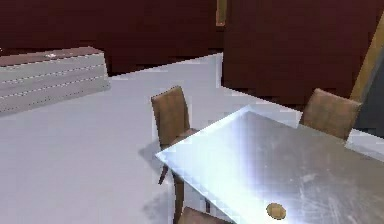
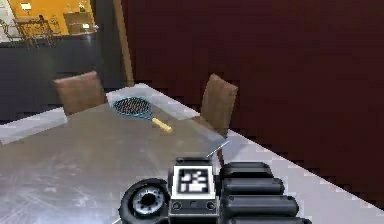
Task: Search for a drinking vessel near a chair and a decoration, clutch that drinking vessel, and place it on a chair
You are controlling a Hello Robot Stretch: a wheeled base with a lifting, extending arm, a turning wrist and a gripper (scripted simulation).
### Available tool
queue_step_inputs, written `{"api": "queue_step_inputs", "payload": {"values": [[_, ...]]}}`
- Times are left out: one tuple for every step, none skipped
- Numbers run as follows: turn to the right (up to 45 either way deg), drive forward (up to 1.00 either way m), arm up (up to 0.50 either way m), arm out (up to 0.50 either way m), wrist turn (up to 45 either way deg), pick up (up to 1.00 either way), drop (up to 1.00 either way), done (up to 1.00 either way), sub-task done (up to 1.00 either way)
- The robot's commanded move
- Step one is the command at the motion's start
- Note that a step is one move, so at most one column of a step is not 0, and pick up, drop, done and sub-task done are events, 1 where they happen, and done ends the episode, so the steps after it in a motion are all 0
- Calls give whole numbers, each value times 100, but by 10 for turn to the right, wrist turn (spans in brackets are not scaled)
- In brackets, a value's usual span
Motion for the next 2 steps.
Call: {"api": "queue_step_inputs", "payload": {"values": [[-450, 0, 0, 0, 0, 0, 0, 0, 0], [-450, 0, 0, 0, 0, 0, 0, 0, 0]]}}
